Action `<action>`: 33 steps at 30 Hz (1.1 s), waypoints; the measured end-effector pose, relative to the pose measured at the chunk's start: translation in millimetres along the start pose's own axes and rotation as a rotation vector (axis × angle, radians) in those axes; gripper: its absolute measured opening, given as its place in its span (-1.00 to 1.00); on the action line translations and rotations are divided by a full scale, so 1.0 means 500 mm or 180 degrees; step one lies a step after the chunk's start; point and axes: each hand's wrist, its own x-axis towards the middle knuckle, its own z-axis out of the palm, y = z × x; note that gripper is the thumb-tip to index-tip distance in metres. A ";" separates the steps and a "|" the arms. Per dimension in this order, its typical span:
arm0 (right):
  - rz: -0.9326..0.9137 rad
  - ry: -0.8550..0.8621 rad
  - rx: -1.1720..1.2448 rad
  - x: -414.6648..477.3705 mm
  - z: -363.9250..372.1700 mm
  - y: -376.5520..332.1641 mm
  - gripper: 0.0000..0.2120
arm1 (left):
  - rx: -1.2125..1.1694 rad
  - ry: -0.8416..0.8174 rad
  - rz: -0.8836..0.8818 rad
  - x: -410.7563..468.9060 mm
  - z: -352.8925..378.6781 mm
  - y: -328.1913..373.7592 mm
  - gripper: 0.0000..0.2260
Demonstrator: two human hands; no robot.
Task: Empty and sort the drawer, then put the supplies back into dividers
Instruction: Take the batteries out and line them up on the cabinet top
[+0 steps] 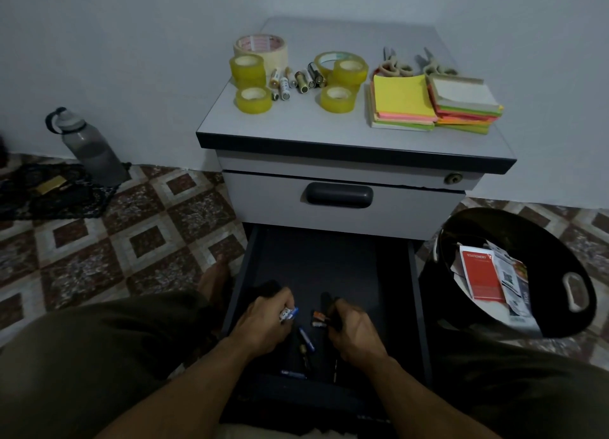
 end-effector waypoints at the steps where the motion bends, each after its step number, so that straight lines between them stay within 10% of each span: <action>1: 0.0005 -0.0021 0.0005 -0.001 -0.002 -0.001 -0.88 | -0.0016 -0.0004 -0.0014 0.001 0.000 0.000 -0.83; 13: -0.0524 -0.0017 -0.0217 -0.001 -0.006 -0.021 -0.87 | -0.0231 0.0012 -0.0031 -0.001 -0.003 0.000 -0.86; 33: 0.0479 0.0477 0.1476 -0.041 -0.057 -0.068 -0.89 | -0.0800 0.0383 0.0103 -0.045 -0.026 0.057 -0.77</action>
